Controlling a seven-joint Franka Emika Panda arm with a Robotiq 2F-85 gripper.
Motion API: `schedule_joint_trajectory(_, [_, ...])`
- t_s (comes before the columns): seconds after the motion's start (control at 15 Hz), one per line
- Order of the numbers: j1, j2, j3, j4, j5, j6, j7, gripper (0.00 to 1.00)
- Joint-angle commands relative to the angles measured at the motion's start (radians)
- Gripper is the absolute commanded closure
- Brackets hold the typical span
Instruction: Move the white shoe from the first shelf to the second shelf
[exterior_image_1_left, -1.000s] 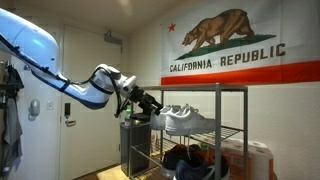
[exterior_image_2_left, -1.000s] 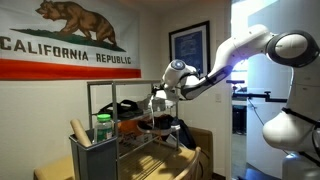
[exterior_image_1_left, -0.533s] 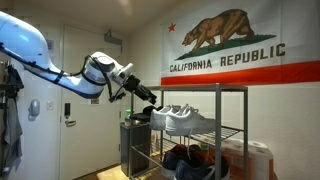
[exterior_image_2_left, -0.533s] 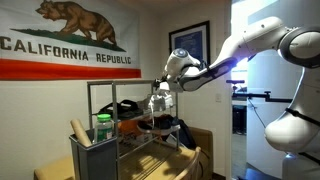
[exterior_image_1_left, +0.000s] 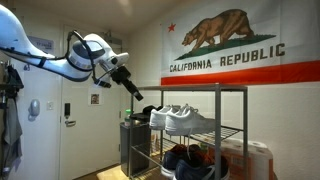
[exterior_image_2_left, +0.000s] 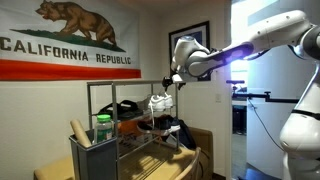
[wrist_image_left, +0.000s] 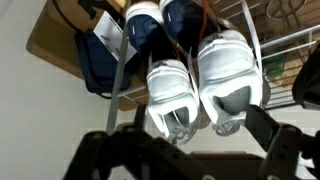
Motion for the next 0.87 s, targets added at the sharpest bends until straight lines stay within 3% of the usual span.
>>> schedule_joint_trajectory(0.0, [0.135, -0.078, -0.116, -0.029, 0.122, -0.144, -0.224, 0.00])
schedule_joint_trajectory(0.47, [0.224, -0.130, -0.202, -0.024, 0.298, -0.335, -0.519, 0.00])
schedule_joint_trajectory(0.8, [0.211, -0.112, -0.193, -0.011, 0.297, -0.330, -0.515, 0.00])
